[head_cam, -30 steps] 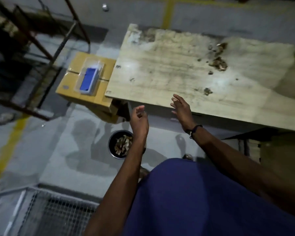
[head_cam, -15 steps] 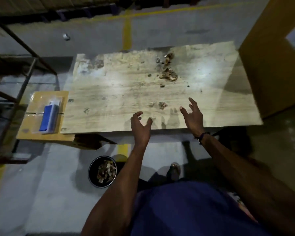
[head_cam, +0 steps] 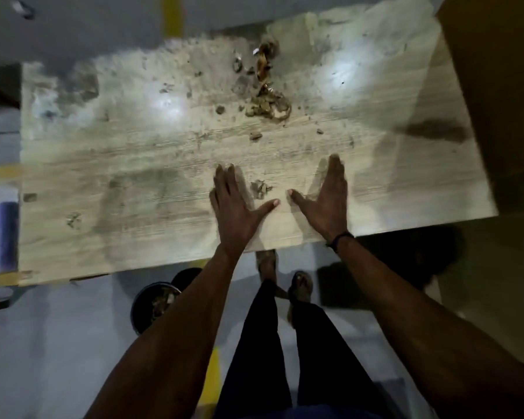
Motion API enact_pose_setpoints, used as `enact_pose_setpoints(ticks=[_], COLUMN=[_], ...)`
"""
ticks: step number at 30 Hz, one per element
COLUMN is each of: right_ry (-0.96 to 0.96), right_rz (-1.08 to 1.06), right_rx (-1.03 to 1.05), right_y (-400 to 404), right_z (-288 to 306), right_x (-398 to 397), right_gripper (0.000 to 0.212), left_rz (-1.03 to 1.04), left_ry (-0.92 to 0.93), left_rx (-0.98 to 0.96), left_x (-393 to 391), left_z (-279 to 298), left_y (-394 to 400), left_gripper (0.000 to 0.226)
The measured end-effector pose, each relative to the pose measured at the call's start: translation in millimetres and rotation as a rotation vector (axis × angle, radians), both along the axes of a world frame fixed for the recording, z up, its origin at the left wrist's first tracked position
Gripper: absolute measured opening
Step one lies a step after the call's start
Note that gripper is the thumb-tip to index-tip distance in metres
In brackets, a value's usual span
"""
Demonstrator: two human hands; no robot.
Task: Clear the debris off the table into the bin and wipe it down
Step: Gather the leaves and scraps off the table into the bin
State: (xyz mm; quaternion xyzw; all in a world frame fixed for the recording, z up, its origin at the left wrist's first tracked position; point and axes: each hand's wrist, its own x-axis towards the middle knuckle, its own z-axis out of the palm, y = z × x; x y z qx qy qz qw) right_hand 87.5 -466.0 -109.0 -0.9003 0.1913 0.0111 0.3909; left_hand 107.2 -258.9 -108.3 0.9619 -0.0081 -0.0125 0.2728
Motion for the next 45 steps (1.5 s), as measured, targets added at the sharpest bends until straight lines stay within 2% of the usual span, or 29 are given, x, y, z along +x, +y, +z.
enact_pose_setpoints(ticks=[4,7,14,20,23,25,27,30,34,40,43,45], right_ry=[-0.067,-0.103,-0.146,-0.208,-0.229,-0.223,-0.181,-0.14,-0.151,-0.192,-0.209,-0.271], right_rz=[0.004,0.042,0.14,0.285,0.405,0.407,0.363,0.374,0.499,0.674,0.666,0.525], right_rx=[-0.248,-0.318,-0.304,-0.239,-0.167,-0.029,0.088,0.083,0.041,0.053,0.081,0.079], right_y=[0,-5,-28,-38,-40,-43,-45,-42,-23,-12,-17,-31], right_z=[-19,-21,-20,-25,-22,-18,-13,-9,-4,1,-1,1], right_x=[34,70,172,248,272,289,309,341,360,327,305,297], right_gripper=[0.124,0.128,0.14,0.126,0.117,0.111,0.107,0.091,0.066,0.05,0.048,0.046], left_rz=[-0.002,0.017,0.042,-0.226,-0.313,-0.217,-0.003,0.212,0.036,-0.406,-0.454,-0.385], left_ry=[-0.016,-0.046,-0.096,-0.09,-0.13,-0.179,-0.201,-0.123,-0.012,-0.096,-0.049,-0.058], left_rx=[0.076,0.057,0.044,0.031,-0.023,-0.099,-0.103,-0.036,-0.109,-0.255,-0.349,-0.292], left_x=[38,84,208,280,291,297,311,338,345,313,304,313], left_z=[-13,-13,-17,-25,-27,-25,-22,-22,-21,-11,-7,-11], left_y=[-5,-5,9,0,-7,-5,-2,-1,-12,-19,-19,-11], left_gripper=[0.123,0.124,0.127,0.122,0.108,0.093,0.088,0.089,0.078,0.045,0.05,0.059])
